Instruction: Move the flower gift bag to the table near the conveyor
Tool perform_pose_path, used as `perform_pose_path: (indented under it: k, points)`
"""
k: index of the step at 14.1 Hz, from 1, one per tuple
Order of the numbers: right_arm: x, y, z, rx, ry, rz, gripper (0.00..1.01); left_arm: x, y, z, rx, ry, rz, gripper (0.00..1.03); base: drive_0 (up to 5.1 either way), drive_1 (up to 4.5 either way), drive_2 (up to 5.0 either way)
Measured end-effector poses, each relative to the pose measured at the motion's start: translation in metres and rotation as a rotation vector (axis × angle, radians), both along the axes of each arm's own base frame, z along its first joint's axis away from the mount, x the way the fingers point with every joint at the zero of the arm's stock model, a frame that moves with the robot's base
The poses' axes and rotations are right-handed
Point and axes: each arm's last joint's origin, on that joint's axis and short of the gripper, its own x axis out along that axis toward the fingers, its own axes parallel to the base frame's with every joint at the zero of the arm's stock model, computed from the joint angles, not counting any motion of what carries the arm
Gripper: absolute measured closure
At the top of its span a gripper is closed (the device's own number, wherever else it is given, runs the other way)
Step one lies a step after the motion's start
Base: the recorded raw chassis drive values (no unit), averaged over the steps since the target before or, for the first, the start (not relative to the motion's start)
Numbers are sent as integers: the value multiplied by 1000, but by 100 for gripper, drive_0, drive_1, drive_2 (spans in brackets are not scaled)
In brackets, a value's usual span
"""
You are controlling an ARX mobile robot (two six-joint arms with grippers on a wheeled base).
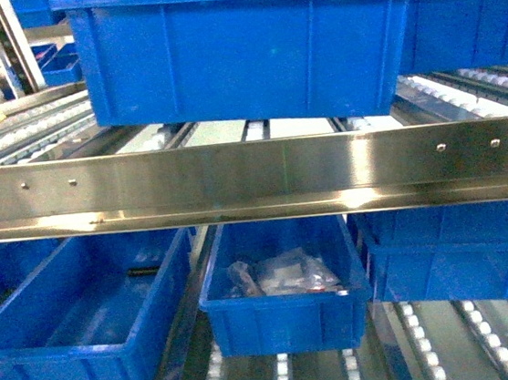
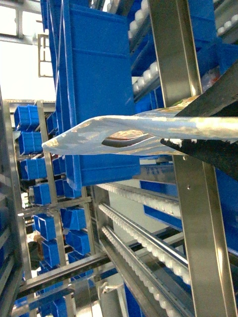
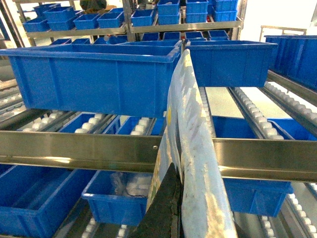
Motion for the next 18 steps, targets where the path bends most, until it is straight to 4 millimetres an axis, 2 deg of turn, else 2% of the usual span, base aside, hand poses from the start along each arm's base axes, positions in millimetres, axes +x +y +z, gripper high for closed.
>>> perform_pose_path:
  k: [10,18]
  points:
    - [0,0,0,0,1,0,99,0,0,0,0,-1,-3,101,-476,165,347]
    - [0,0,0,0,-2,1,99,0,0,0,0,1,-2,101,-496,245,245]
